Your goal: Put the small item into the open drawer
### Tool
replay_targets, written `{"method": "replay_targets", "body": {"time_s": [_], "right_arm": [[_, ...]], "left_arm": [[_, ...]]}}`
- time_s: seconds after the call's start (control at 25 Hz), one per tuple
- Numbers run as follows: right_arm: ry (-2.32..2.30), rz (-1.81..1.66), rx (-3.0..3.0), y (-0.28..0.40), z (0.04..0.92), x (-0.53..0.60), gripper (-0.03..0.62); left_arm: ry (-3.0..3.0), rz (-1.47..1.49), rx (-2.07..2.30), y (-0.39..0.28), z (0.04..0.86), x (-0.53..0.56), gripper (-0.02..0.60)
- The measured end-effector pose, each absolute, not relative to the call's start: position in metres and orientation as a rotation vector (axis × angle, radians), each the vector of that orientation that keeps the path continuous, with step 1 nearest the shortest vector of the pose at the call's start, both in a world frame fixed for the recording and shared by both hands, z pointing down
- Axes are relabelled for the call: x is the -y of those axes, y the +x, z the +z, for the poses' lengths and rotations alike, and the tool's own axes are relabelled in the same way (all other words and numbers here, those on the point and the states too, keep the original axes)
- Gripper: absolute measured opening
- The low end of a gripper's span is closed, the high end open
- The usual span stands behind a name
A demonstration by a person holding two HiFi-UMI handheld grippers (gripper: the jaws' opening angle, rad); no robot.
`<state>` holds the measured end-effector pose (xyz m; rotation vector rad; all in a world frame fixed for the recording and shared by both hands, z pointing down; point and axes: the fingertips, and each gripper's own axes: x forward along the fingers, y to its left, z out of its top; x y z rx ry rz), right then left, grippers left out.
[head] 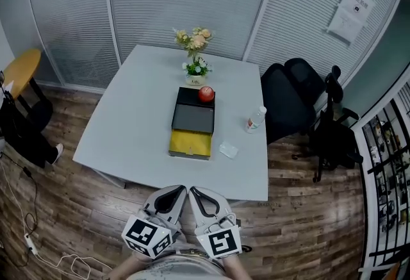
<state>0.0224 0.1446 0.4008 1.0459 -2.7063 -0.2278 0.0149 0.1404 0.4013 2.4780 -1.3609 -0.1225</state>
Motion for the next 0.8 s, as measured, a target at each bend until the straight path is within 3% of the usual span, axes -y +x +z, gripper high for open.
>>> {"method": "replay_targets", "body": {"time_s": [0.8], "right_arm": [[1.069, -0.185, 2.66, -0.012, 0.416, -0.12, 0.003]], "left_arm": [[2.452, -0.101, 1.34, -0.03, 0.415, -0.117, -0.003]]}}
